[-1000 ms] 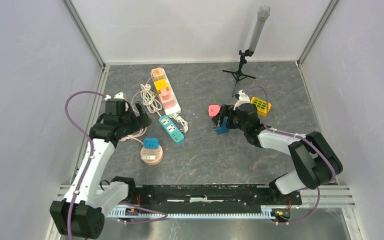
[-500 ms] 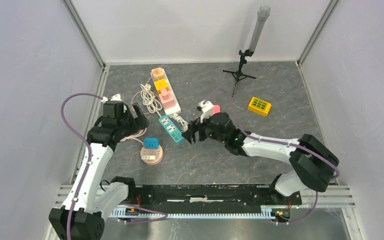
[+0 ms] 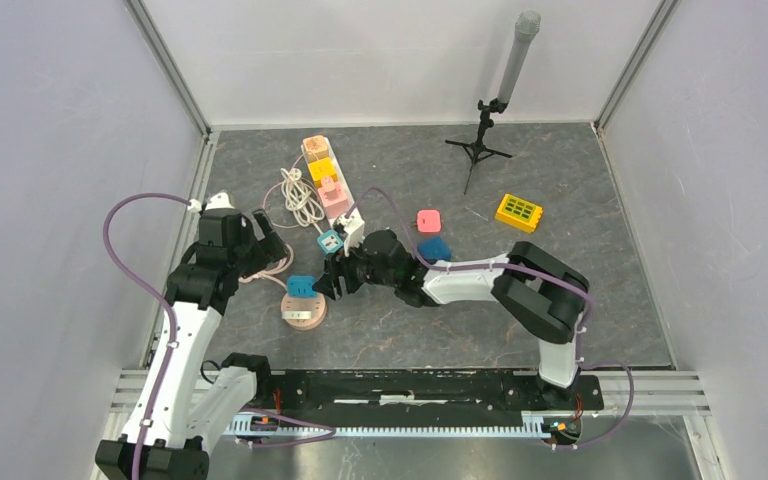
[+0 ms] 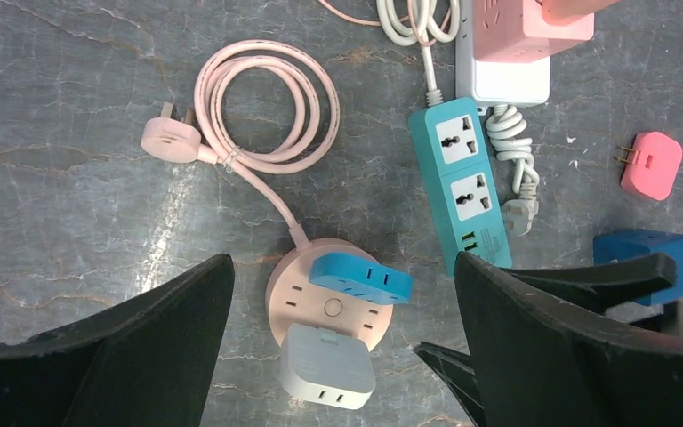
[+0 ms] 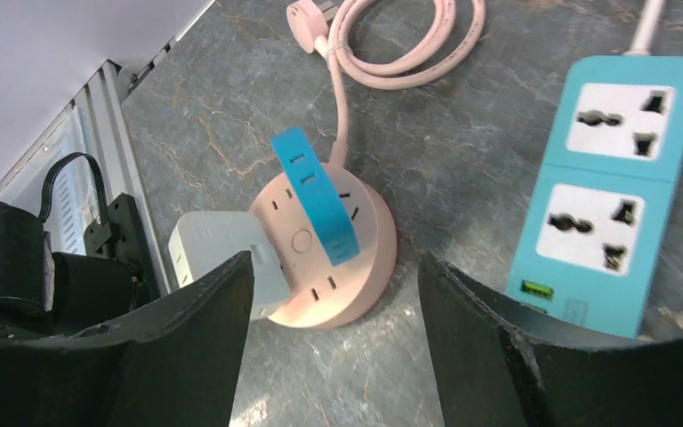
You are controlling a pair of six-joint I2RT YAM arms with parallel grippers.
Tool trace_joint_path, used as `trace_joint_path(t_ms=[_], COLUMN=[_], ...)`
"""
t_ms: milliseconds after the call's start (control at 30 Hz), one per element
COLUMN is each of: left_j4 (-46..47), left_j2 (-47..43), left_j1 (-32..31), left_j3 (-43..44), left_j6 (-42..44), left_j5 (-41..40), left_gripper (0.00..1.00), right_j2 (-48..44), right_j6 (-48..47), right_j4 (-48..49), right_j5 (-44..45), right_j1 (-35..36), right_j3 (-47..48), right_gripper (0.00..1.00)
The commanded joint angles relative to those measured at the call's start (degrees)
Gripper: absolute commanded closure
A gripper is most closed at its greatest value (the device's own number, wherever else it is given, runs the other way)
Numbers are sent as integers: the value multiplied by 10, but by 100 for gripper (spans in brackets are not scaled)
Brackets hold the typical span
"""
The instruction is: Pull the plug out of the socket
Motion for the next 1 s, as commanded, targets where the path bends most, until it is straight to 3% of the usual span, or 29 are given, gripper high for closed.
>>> trace_joint_path(t_ms=[0, 333, 400, 533, 600, 967], left_j4=[-4, -13, -18, -19, -10, 25], left_j2=[-12, -5, -3, 1, 6, 50], left_j1=[2, 2, 2, 2, 2, 2], left_j3=[14, 7, 8, 7, 1, -45], left_j6=[-16, -20, -20, -23, -24, -47], left_j5=[-12, 19, 22, 42, 60, 168], left_gripper=[0, 0, 0, 0, 0, 1], right_j2=[45, 108, 107, 79, 57, -77], right_j6=[10, -8, -11, -17, -24, -27], right_j4=[60, 118, 127, 133, 134, 167], right_j5=[-68, -105, -105, -65, -32, 151], right_j1=[3, 10, 10, 10, 10, 18], right_j3=[60, 89, 86, 54, 24, -168], right_gripper=[29, 39, 49, 82, 88, 94])
